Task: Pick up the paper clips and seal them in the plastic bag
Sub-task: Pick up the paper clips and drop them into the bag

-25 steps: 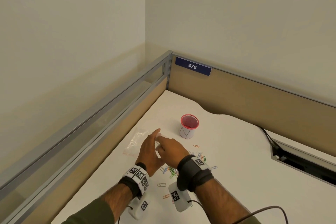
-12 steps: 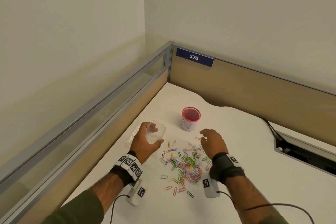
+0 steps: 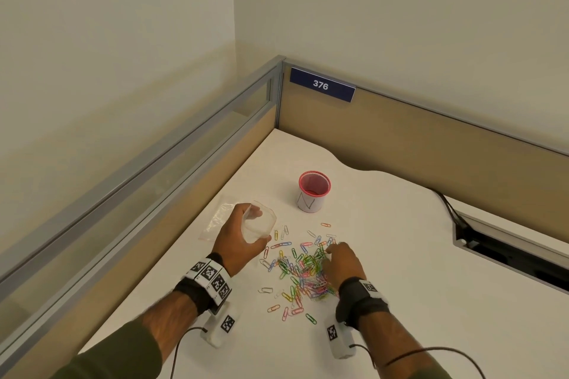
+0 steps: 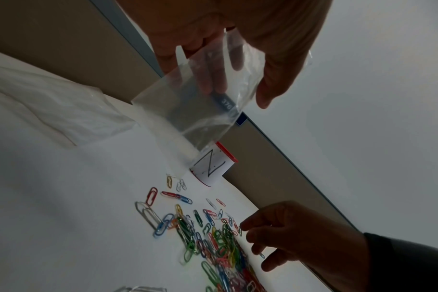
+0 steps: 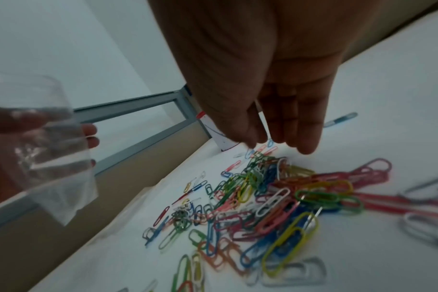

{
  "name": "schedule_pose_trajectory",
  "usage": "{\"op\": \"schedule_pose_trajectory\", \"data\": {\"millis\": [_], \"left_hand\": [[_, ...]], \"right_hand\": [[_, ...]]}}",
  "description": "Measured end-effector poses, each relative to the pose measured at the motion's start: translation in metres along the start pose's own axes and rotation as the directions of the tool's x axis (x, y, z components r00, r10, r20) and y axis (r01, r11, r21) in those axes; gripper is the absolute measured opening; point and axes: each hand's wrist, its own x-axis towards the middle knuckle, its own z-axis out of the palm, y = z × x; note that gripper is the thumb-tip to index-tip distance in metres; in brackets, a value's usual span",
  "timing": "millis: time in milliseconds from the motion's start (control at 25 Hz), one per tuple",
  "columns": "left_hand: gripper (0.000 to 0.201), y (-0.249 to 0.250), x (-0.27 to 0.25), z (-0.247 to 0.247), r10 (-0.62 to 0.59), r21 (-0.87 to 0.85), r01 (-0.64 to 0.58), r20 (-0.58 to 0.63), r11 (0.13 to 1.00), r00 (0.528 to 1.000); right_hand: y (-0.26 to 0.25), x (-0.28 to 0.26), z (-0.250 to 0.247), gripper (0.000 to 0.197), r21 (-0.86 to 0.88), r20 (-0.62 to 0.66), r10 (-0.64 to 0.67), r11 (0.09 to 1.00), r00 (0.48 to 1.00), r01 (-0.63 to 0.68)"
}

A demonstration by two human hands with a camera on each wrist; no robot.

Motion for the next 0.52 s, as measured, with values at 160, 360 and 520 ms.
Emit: {"op": "schedule_pose_trajectory", "data": {"millis": [160, 360, 520], "left_hand": [[0.061, 0.000, 0.000, 0.000, -0.002, 0.010, 0.002, 0.020, 1.000, 1.000], [0.059, 0.001, 0.000, -0.002, 0.001, 0.005, -0.001, 0.010, 1.000, 1.000], [0.058, -0.001, -0.001, -0.003, -0.012, 0.004, 0.012, 0.007, 1.000, 1.000]], "right_hand": [[-0.010, -0.006, 0.007, 0.072, -0.158, 0.141, -0.043, 0.985, 0.989, 0.065], [-0.025, -0.006, 0.022, 0.031, -0.238, 0.050, -0.200, 0.949, 0.978, 0.207], [-0.026, -0.002, 0.013, 0.021, -0.245, 0.020, -0.208, 0.947, 0.978, 0.206]]}}
